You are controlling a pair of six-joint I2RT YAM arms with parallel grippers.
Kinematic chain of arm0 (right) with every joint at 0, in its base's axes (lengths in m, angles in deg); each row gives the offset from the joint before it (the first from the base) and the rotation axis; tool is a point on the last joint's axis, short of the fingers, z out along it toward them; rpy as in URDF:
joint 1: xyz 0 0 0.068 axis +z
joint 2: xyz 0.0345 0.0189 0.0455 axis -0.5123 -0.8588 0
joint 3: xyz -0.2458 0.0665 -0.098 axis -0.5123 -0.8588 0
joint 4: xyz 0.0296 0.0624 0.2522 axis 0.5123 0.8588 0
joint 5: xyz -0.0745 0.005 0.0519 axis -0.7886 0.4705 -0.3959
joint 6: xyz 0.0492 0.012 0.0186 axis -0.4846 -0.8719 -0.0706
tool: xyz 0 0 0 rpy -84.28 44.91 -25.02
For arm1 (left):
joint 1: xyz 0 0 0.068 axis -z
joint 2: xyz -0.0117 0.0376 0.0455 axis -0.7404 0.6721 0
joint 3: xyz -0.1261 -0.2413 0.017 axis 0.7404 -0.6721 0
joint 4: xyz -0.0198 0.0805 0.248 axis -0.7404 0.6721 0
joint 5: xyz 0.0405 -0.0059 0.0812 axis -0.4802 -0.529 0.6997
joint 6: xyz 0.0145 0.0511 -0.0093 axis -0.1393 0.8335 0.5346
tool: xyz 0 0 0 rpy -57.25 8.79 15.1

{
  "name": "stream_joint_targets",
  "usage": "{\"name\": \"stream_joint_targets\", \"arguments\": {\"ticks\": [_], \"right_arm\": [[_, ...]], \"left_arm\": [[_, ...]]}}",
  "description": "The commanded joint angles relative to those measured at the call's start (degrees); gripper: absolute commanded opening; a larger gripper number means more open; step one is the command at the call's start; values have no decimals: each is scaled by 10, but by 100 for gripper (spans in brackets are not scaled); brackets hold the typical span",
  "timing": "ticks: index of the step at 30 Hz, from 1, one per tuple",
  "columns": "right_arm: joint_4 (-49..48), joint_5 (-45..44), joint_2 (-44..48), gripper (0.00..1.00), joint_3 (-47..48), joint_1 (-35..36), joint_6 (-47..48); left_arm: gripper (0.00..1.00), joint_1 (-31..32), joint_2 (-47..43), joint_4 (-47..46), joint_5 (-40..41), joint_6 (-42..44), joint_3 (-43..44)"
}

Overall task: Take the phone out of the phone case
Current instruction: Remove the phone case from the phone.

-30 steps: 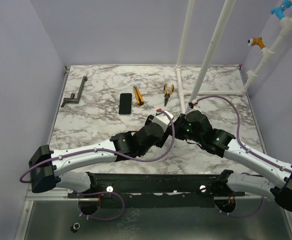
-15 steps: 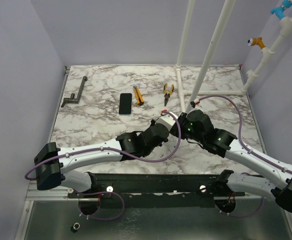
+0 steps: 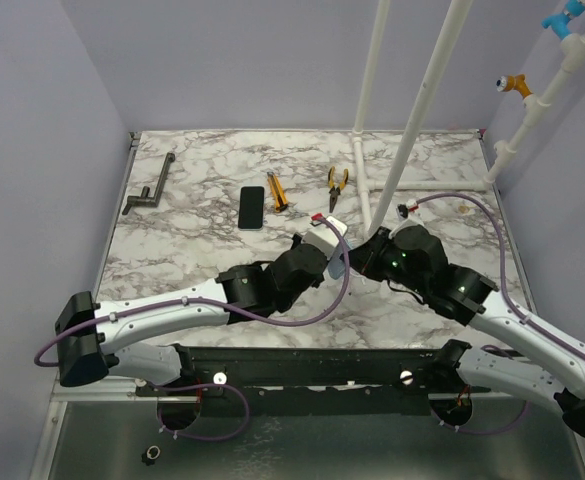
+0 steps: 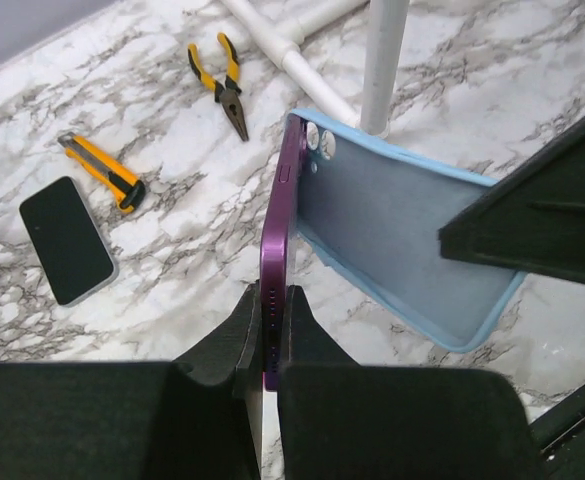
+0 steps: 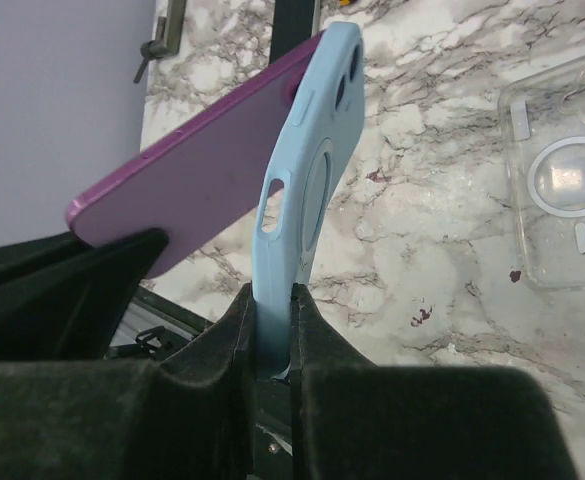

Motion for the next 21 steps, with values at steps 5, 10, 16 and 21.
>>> {"name": "stream_joint_targets", "arguments": {"ticks": [5,10,16,21], "right_arm": [[84,19,109,0,-8,5,34],[114,-5,138,0,-11,5,22],[162,-70,149,0,-14,5,-12],[130,-70,161,0,-31,5,-23]], "left_arm": [[0,-9,-101,7,81,54,1],[0,-9,-149,8,109,69,0],[0,-9,-217,9,123,97,-10],[0,-9,-259,8,115,96,-20]]}}
